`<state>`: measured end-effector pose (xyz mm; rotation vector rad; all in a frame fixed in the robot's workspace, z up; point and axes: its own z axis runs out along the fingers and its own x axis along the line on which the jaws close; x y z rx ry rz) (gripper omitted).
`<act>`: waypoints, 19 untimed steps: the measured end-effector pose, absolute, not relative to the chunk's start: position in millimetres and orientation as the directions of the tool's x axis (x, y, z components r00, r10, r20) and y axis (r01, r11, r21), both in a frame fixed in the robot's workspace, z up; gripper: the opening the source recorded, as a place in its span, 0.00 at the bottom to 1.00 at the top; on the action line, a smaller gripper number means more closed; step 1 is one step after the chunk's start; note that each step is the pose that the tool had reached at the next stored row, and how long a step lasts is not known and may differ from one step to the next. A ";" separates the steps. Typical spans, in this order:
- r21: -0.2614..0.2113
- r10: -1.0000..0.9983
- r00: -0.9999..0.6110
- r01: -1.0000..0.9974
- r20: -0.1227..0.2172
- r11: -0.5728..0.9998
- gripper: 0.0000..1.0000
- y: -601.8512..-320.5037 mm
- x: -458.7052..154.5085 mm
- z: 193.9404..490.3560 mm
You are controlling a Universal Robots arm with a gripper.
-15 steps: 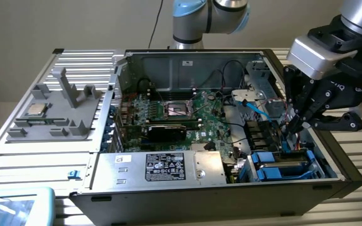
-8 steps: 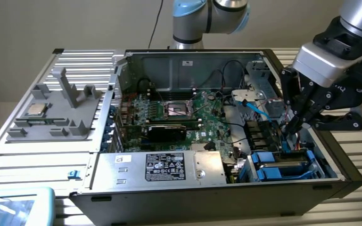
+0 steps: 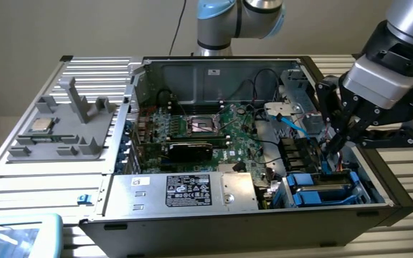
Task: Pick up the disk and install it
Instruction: 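Insert the second disk wire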
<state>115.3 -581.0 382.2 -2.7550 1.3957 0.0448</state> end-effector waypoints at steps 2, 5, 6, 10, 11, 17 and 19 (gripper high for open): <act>-0.037 -0.783 0.620 -0.784 -0.048 -0.619 0.11 -581.0 115.3 381.9; -0.040 -0.747 0.663 -0.749 -0.045 -0.662 0.11 -581.0 115.3 381.4; -0.042 -0.735 0.676 -0.737 -0.044 -0.675 0.11 -581.0 115.3 381.3; -0.055 -0.691 0.722 -0.692 -0.042 -0.720 0.11 -581.0 115.3 380.6; -0.061 -0.680 0.731 -0.682 -0.046 -0.729 0.11 -581.0 115.3 380.6; -0.093 -0.617 0.784 -0.621 -0.071 -0.778 0.11 -581.0 115.2 380.2; -0.097 -0.594 0.801 -0.598 -0.073 -0.795 0.11 -581.0 115.2 380.1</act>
